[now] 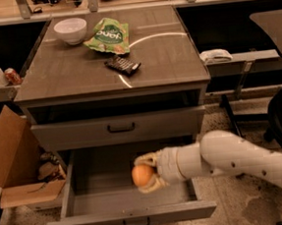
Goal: Pick orange from middle drawer and place on counter
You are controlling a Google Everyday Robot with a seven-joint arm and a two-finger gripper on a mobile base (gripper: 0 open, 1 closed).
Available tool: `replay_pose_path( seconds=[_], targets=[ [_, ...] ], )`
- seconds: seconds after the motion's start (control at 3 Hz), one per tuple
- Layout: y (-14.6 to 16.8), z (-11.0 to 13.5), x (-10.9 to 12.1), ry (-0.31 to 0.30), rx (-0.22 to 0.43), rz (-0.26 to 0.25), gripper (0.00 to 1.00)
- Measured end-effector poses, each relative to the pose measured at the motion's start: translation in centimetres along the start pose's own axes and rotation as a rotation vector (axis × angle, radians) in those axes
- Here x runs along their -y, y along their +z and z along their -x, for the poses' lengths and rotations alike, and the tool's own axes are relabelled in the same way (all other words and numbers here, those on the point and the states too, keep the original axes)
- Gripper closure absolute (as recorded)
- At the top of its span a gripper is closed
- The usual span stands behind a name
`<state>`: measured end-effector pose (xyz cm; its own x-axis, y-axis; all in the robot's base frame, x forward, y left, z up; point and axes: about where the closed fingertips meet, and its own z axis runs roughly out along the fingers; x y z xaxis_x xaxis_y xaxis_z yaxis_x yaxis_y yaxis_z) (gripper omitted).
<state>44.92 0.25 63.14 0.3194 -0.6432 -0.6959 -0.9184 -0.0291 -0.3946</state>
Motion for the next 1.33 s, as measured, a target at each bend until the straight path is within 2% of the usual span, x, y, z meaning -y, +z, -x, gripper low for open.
replay_pose_path(
  seconds=[0.33, 0.67, 1.0, 1.33],
  targets=[
    [-3.3, 3.0, 2.2, -0.062, 0.012, -0.035, 1.00],
    [-7.0, 6.7, 6.0, -0.139, 0.043, -0.085, 1.00],
    [-7.1, 7.2, 6.8, -0.150, 0.055, -0.090, 1.00],
    [-8.6, 8.4, 9.4, -0.157, 0.087, -0.133, 1.00]
  ],
)
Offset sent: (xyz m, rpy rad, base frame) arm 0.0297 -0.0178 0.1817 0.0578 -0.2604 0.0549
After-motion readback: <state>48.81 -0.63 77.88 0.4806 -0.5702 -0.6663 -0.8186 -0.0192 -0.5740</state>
